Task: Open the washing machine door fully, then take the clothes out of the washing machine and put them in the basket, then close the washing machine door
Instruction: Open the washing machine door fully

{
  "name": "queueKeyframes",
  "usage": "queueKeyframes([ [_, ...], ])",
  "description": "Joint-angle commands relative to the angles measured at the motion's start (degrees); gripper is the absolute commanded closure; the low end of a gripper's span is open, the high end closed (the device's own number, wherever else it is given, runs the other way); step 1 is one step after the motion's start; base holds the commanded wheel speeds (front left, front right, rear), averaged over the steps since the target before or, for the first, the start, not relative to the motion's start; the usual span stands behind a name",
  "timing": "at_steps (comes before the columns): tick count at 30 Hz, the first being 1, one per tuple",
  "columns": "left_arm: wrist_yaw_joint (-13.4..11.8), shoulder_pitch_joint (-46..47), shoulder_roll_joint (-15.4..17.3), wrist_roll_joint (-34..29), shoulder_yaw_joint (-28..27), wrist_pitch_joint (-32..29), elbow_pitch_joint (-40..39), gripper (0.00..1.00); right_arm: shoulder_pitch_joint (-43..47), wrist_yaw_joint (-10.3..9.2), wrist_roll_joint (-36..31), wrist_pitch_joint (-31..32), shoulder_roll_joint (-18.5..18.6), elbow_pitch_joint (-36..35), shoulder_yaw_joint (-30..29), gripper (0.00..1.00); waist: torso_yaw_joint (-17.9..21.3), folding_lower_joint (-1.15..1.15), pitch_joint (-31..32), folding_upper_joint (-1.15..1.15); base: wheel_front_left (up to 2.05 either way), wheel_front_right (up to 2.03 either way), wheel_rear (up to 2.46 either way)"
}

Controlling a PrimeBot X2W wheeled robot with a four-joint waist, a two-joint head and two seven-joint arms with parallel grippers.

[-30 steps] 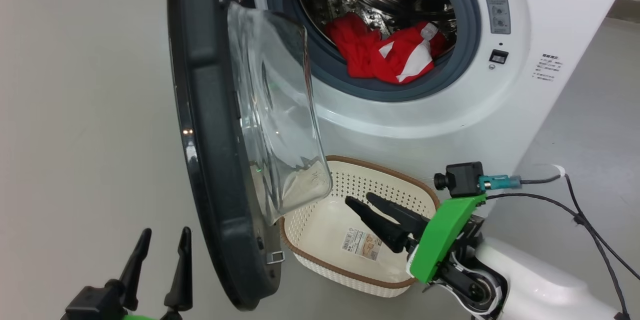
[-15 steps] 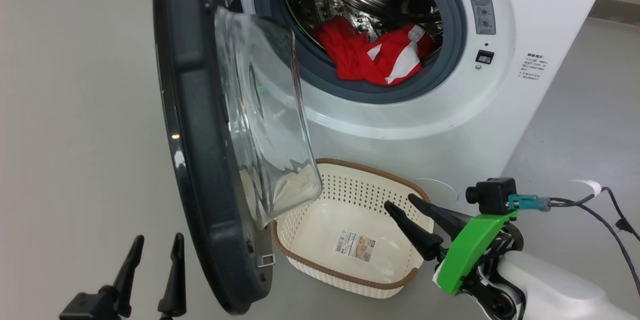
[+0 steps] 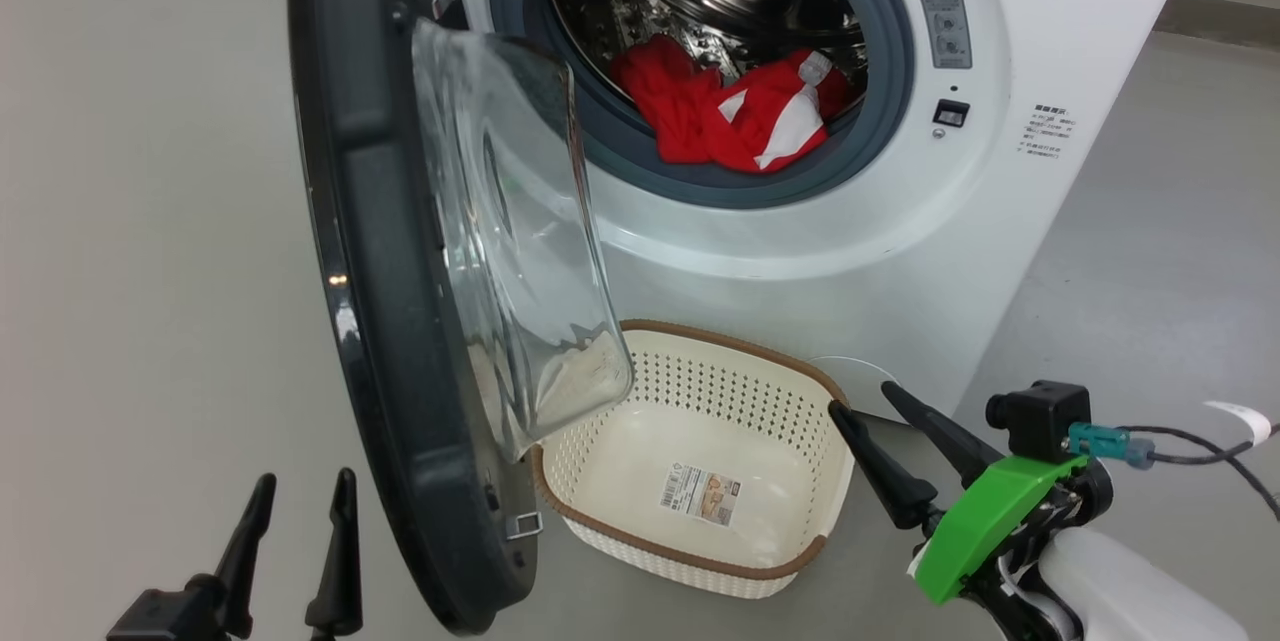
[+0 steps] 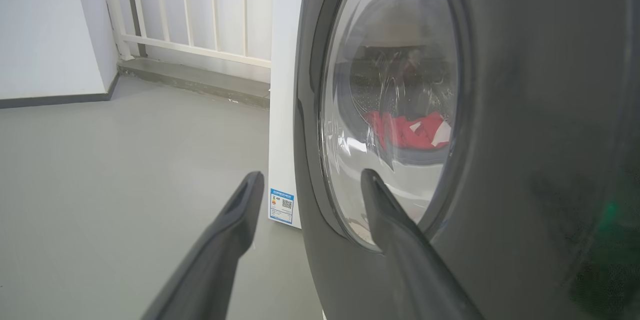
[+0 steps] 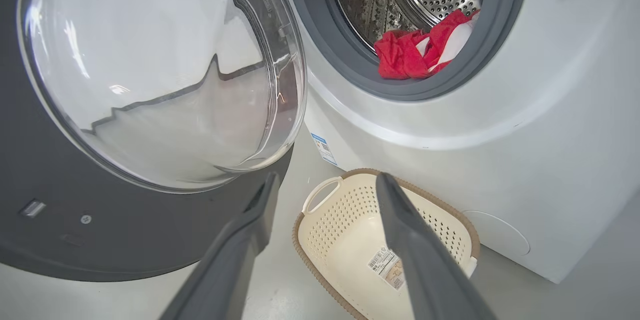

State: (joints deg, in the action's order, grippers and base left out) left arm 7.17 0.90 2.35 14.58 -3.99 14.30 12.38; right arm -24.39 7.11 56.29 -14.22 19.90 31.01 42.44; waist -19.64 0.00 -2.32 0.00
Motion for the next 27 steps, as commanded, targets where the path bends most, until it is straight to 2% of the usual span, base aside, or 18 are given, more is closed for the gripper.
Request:
queueKeyframes([
  [1, 0.32, 0.14, 0.64, -0.66, -2.19, 0.7, -1.15, 0.0, 1.11, 0.37, -1.54, -0.77, -0.34, -1.62, -0.9, 0.0, 0.11, 0.0, 0.05, 0.0, 0.0, 0.0, 0.0],
  [12, 0.32, -0.11, 0.58, -0.81, -2.1, 0.7, -1.24, 0.0, 8.61, 0.37, -18.73, -0.77, -4.62, -7.26, -13.62, 0.0, 0.31, 0.0, 0.06, 0.0, 0.0, 0.0, 0.0],
  [27, 0.32, -0.29, 0.55, -1.22, -1.92, 0.7, -1.41, 0.0, 13.02, 0.37, -29.57, -0.77, -9.2, -12.36, -25.83, 0.0, 0.17, 0.0, 0.28, 0.0, 0.0, 0.0, 0.0],
])
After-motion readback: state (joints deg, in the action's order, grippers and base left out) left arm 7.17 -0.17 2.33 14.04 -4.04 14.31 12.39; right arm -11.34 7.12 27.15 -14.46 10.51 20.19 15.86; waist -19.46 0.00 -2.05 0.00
